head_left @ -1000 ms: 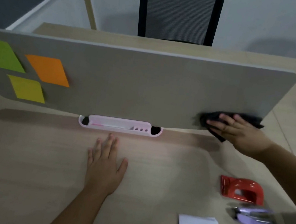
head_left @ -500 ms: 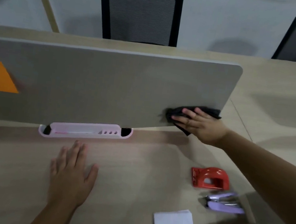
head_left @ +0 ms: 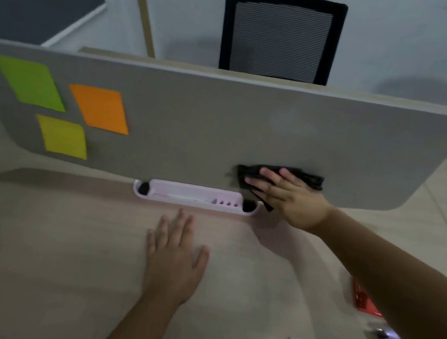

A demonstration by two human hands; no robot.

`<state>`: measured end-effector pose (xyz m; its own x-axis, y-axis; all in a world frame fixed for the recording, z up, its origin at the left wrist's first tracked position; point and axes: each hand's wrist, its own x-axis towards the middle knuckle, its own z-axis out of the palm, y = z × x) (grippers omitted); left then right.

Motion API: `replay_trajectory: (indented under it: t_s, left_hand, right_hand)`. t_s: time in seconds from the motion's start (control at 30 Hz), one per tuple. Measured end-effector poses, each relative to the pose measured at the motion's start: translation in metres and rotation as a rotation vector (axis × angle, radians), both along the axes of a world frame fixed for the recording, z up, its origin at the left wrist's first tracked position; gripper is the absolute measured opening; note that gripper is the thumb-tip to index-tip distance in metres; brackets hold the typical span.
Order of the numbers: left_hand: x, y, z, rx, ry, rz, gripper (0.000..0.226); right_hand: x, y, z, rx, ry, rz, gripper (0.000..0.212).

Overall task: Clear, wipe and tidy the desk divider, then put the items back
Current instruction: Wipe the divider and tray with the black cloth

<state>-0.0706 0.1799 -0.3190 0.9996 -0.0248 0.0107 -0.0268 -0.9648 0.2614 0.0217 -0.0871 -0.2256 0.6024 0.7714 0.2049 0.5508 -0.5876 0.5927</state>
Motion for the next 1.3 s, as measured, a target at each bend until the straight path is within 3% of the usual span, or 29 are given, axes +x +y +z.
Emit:
replay_trajectory:
  t_s: [0.07, 0.2, 0.3, 0.5, 0.67, 0.83, 0.97, 1.13, 1.23, 1.3]
  left_hand:
    - [0.001, 0.002, 0.0, -0.019, -0.021, -0.008, 0.074]
    - [0.003, 0.004, -0.004, -0.021, -0.015, -0.004, 0.071]
    - [0.001, 0.003, 0.001, -0.041, -0.038, -0.016, 0.062]
    - [-0.013, 0.018, 0.014, -0.592, -0.222, 0.107, 0.065]
    - [-0.008, 0.038, 0.011, -0.813, -0.444, 0.427, 0.054]
    - [-0.005, 0.046, 0.003, -0.888, -0.5, 0.438, 0.056]
    - [-0.01, 0.049, 0.006, -0.84, -0.391, 0.366, 0.064]
    - [-0.014, 0.054, 0.01, -0.829, -0.287, 0.295, 0.069]
    - [-0.016, 0.059, 0.013, -0.823, -0.248, 0.279, 0.057]
    - [-0.013, 0.062, 0.014, -0.818, -0.179, 0.283, 0.043]
  right_hand:
    - [0.011, 0.022, 0.016, 0.086, -0.067, 0.062, 0.053]
    - [0.037, 0.101, 0.064, 0.469, -0.258, 0.084, 0.046]
    - [0.047, 0.15, 0.055, 0.59, -0.301, 0.08, 0.047]
    - [0.042, 0.188, -0.034, 0.325, 0.015, 0.166, 0.045]
    - [0.057, 0.243, -0.036, 0.253, 0.111, 0.191, 0.048]
    - [0.059, 0.268, -0.047, 0.265, 0.177, 0.148, 0.045]
    - [0.046, 0.231, -0.06, 0.313, 0.248, 0.119, 0.046]
    - [0.041, 0.209, -0.051, 0.198, 0.165, 0.131, 0.046]
    - [0.023, 0.174, -0.051, 0.168, 0.137, 0.059, 0.05]
    - [0.007, 0.151, -0.045, 0.086, 0.217, -0.048, 0.045]
